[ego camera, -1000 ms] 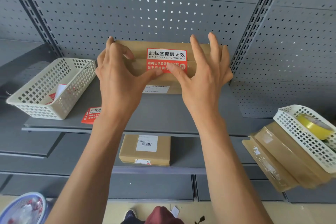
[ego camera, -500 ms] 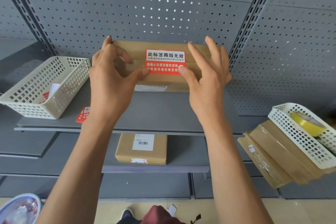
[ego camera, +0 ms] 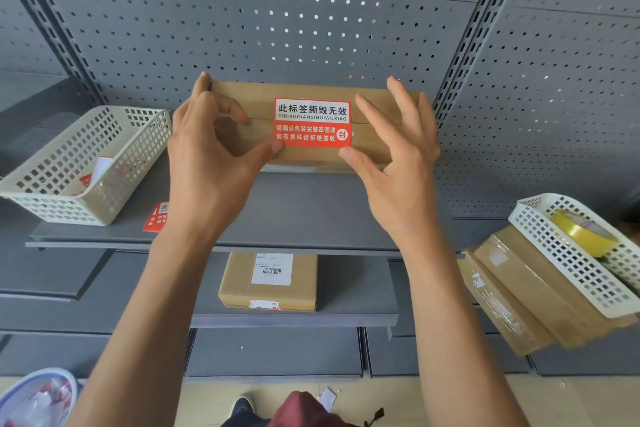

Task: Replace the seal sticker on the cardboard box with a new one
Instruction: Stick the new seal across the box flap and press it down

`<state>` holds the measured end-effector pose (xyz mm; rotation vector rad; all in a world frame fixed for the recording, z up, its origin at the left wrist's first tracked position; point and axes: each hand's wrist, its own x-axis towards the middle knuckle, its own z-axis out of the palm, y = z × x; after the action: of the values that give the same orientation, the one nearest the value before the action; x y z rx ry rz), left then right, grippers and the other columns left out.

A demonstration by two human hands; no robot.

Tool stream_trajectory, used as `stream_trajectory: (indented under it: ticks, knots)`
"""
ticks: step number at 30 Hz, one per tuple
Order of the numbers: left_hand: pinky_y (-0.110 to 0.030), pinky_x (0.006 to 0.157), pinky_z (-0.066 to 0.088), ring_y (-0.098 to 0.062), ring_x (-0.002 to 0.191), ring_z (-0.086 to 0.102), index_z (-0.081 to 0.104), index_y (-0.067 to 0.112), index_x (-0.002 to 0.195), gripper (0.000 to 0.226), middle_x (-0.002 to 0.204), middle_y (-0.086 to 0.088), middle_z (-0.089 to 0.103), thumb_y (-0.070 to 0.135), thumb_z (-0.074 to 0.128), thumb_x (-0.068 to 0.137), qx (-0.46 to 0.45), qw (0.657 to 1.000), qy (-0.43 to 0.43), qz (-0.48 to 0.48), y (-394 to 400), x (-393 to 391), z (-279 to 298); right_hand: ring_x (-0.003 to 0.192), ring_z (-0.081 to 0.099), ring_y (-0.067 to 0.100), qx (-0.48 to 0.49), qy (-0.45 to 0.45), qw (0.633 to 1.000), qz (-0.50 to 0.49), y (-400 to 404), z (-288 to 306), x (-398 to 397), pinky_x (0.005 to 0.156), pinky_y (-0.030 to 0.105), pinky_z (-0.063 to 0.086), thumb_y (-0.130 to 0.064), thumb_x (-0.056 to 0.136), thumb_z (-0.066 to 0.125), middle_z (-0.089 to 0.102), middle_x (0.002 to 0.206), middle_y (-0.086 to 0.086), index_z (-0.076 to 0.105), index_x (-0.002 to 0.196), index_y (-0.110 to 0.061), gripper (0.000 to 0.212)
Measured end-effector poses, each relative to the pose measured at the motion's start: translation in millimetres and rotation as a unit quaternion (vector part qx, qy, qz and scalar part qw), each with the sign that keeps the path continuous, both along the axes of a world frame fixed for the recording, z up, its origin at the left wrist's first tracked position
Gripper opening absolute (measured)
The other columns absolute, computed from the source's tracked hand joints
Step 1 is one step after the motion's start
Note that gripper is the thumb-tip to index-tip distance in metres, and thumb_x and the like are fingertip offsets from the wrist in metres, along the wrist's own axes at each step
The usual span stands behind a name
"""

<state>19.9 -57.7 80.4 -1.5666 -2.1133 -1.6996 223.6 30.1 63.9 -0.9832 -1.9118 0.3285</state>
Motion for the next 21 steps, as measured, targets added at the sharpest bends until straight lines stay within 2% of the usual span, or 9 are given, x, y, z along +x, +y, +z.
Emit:
stream_trajectory:
  ticks: [3,5,6,8,10,13,16,19,21]
  knots:
    - [-0.029,0.106,0.039,-0.026,0.142,0.043,0.047,0.063,0.096,0.061,0.149,-0.015,0.052,0.034,0.092,0.068,-0.003,1.0,0.007,-0.008,-5,2,-3,0.156,0.011,0.035,-0.002,-0.006,1.0,0.014,-4,-2,5,0.116,0.044,0.011,-0.034,0.088,0.074,0.028,0.166,-0.002,0.052,0.145,-0.035,0.061]
    - [-0.036,0.107,0.041,-0.029,0.142,0.044,0.04,0.076,0.098,0.077,0.152,-0.017,0.049,0.029,0.093,0.068,-0.008,1.0,0.003,-0.019,-11,5,-7,0.156,0.01,0.034,0.0,-0.005,1.0,0.02,-9,-4,7,0.116,0.044,0.011,-0.034,0.087,0.075,0.027,0.166,-0.002,0.052,0.145,-0.035,0.063]
    - [-0.037,0.105,0.042,-0.029,0.141,0.044,0.045,0.069,0.1,0.071,0.157,-0.014,0.045,0.028,0.093,0.068,-0.002,1.0,0.011,-0.021,-15,6,-11,0.156,0.01,0.034,0.0,-0.001,1.0,0.021,-12,-6,8,0.117,0.045,0.013,-0.034,0.087,0.075,0.028,0.166,-0.002,0.052,0.145,-0.035,0.063]
    - [-0.032,0.1,0.043,-0.025,0.143,0.044,0.053,0.04,0.101,0.053,0.165,-0.004,0.035,0.026,0.092,0.069,0.019,0.999,0.022,-0.017,-20,7,-23,0.156,0.012,0.034,0.004,0.017,1.0,0.02,-15,-11,11,0.121,0.052,0.017,-0.034,0.088,0.074,0.029,0.165,-0.001,0.052,0.145,-0.034,0.061]
    - [-0.028,0.097,0.043,-0.024,0.146,0.043,0.054,0.023,0.102,0.05,0.167,0.0,0.031,0.021,0.092,0.07,0.027,0.999,0.022,-0.02,-23,9,-37,0.154,0.017,0.034,0.009,0.036,0.999,0.016,-17,-18,14,0.122,0.059,0.02,-0.033,0.088,0.074,0.032,0.164,0.001,0.054,0.144,-0.03,0.059]
    - [-0.036,0.094,0.047,-0.032,0.143,0.046,0.051,0.022,0.102,0.052,0.168,-0.001,0.028,0.01,0.091,0.07,0.034,0.999,0.021,-0.034,-24,11,-56,0.152,0.021,0.035,0.007,0.051,0.999,0.013,-20,-32,17,0.12,0.059,0.024,-0.025,0.088,0.076,0.033,0.163,0.005,0.056,0.143,-0.024,0.059]
    - [-0.027,0.103,0.043,-0.018,0.15,0.036,0.052,0.016,0.102,0.048,0.168,-0.003,0.026,0.004,0.088,0.073,0.032,0.999,0.025,-0.033,-23,10,-73,0.152,0.022,0.033,-0.007,0.044,0.999,0.01,-23,-47,17,0.123,0.052,0.023,-0.016,0.088,0.077,0.032,0.163,0.006,0.056,0.144,-0.021,0.06]
    - [-0.051,0.1,0.05,-0.011,0.151,0.033,0.054,0.015,0.103,0.043,0.169,0.001,0.024,0.003,0.086,0.077,0.018,0.999,0.005,-0.042,-21,9,-91,0.151,0.023,0.034,-0.012,0.047,0.999,0.012,-24,-62,19,0.121,0.051,0.025,-0.01,0.088,0.076,0.032,0.163,0.009,0.056,0.144,-0.018,0.06]
    - [-0.056,0.099,0.049,-0.002,0.15,0.033,0.053,0.018,0.103,0.042,0.169,0.005,0.024,0.002,0.084,0.078,0.017,0.999,-0.014,-0.046,-20,9,-100,0.151,0.022,0.033,-0.022,0.049,0.998,0.016,-24,-71,20,0.119,0.054,0.029,-0.007,0.088,0.076,0.031,0.163,0.009,0.056,0.144,-0.018,0.061]
